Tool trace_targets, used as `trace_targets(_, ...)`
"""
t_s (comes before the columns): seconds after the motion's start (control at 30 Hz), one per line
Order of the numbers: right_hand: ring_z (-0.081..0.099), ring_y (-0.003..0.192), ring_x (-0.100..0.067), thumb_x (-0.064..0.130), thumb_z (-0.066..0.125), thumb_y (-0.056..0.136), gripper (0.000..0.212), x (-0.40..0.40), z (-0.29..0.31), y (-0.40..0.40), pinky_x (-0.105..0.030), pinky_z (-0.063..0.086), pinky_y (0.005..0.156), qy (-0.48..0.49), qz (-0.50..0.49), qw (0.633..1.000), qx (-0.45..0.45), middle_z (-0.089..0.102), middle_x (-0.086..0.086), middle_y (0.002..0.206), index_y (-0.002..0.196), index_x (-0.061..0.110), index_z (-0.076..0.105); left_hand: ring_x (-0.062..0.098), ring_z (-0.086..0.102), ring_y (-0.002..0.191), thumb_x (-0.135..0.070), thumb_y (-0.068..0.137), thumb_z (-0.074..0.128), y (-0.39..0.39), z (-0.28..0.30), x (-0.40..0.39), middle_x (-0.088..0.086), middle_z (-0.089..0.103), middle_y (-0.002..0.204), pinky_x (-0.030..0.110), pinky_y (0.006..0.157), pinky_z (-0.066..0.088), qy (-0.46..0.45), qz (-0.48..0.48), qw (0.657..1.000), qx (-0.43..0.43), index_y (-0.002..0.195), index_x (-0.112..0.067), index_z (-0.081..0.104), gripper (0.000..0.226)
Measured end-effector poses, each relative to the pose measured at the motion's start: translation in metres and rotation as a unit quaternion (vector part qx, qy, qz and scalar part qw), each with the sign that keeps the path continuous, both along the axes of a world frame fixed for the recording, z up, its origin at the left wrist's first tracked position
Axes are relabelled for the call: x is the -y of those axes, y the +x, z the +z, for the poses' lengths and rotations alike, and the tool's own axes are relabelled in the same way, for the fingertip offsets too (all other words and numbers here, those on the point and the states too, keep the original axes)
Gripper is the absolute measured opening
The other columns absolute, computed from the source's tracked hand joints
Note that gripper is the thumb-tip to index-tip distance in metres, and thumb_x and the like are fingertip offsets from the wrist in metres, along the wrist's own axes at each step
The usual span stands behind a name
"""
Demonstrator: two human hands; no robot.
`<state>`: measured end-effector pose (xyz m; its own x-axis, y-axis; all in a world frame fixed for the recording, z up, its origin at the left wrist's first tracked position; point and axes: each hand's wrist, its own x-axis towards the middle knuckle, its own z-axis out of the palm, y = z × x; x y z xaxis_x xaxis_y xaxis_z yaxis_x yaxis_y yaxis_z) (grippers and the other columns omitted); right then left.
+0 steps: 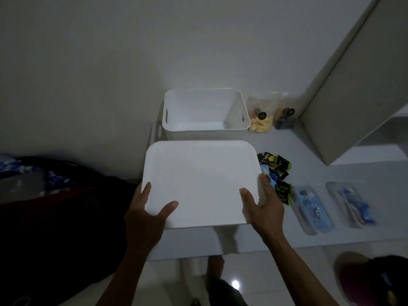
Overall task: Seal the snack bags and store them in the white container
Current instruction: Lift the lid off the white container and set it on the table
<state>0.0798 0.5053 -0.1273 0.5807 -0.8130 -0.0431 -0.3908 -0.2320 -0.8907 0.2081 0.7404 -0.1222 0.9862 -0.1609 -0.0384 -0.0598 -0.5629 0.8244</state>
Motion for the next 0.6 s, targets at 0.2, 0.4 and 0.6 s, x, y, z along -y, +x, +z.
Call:
trace_targets(0.2, 0.034, 0.137, -0.006, 0.036, 0.074, 0.086, 0.076, -0.008, -0.068, -0.009, -0.022, 0.027, 0.111, 0.047, 0.005, 0.997, -0.053, 0.041, -0.001, 0.154, 0.15, 0.015, 0.038, 0.027, 0.033, 0.141, -0.041, 0.071, 0.082, -0.005, -0.06, -0.006, 0.006, 0.03, 0.157, 0.038, 0.113, 0.026, 0.082, -0.027, 0.993, -0.076, 0.149, -0.017, 0.038, 0.093)
trace_targets(0.4, 0.038, 0.139, -0.013, 0.035, 0.074, 0.086, 0.078, 0.001, -0.135, 0.003, -0.021, 0.027, 0.11, 0.061, 0.011, 0.995, -0.076, 0.042, -0.003, 0.153, 0.15, 0.011, 0.037, 0.025, 0.03, 0.143, -0.043, 0.07, 0.083, 0.011, -0.127, -0.001, 0.004, 0.027, 0.159, 0.034, 0.115, 0.022, 0.114, -0.038, 0.986, -0.115, 0.149, -0.015, 0.036, 0.096)
trace_targets(0.6, 0.041, 0.139, -0.025, 0.049, 0.068, 0.086, 0.078, 0.012, -0.17, 0.011, -0.047, 0.032, 0.116, -0.052, 0.025, 0.991, -0.118, 0.048, -0.014, 0.147, 0.145, 0.005, 0.043, 0.027, 0.032, 0.142, -0.042, 0.068, 0.085, 0.015, -0.154, 0.01, 0.012, 0.03, 0.157, 0.033, 0.114, 0.025, 0.12, -0.03, 0.987, -0.103, 0.147, -0.011, 0.04, 0.097)
